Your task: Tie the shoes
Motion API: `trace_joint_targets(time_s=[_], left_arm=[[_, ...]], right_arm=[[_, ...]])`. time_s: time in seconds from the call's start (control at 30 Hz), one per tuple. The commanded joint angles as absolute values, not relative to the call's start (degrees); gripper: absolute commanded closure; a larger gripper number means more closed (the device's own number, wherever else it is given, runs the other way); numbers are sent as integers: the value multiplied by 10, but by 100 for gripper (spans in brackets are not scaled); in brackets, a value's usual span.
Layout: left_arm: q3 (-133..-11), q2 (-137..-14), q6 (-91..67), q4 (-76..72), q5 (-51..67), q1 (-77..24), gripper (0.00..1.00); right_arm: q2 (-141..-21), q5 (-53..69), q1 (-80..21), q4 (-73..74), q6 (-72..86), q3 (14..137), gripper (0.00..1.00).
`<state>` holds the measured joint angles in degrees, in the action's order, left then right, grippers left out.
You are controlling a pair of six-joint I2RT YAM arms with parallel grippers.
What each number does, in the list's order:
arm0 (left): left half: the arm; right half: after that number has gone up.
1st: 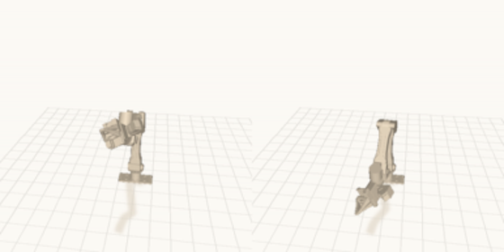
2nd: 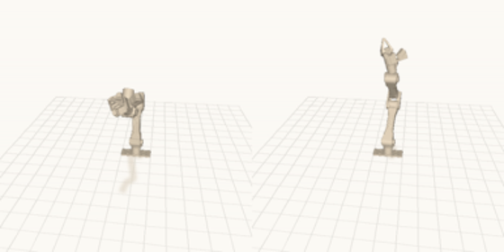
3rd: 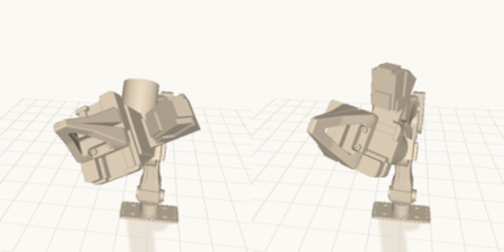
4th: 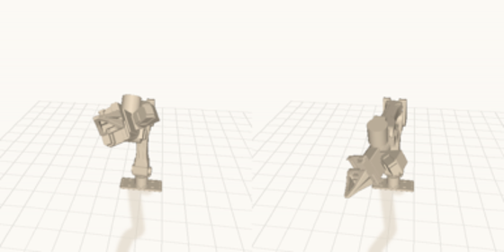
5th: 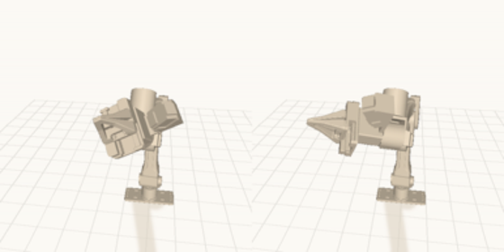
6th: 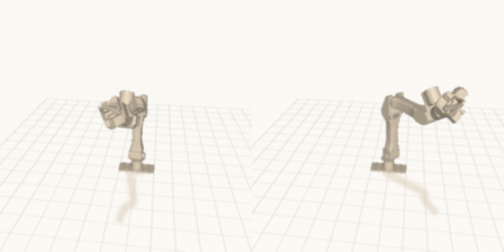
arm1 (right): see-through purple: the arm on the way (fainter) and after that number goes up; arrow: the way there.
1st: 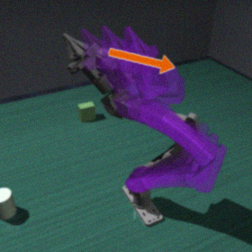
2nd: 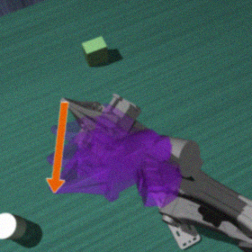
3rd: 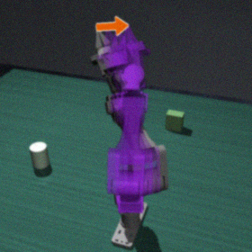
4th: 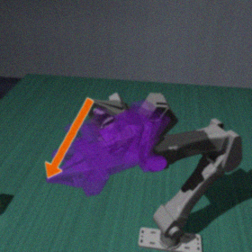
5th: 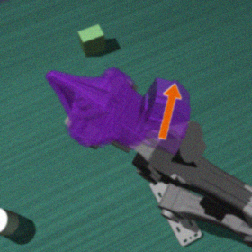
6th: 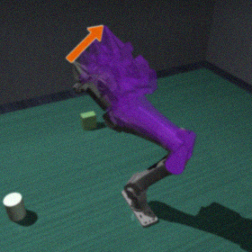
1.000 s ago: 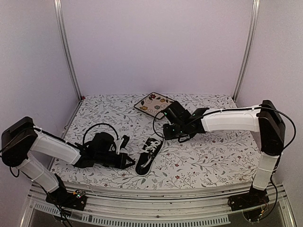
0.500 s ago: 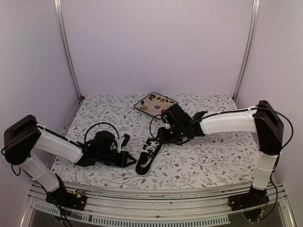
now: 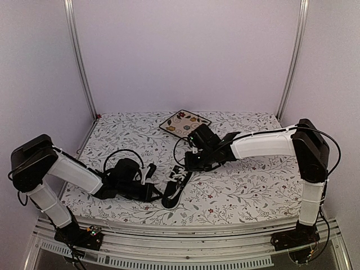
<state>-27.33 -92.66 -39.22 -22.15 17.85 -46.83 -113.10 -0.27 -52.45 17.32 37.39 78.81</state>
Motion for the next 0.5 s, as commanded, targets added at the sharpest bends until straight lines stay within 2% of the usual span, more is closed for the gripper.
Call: trace_joint_targets(time_s=[0.0, 0.13, 0.3, 0.47], left_arm=[[-281, -945, -389, -231, 201, -487, 100], [-283, -953, -395, -247, 211, -506, 100], [-295, -971, -401, -251, 209, -526, 100], [-293, -960, -408, -242, 186, -527, 100]], right_arm=[[-1136, -8, -525, 186, 376, 792, 92], [-1150, -12, -525, 196, 375, 795, 83], [-1160, -7, -525, 197, 367, 798, 78], [-1137, -32, -525, 194, 367, 790, 92]])
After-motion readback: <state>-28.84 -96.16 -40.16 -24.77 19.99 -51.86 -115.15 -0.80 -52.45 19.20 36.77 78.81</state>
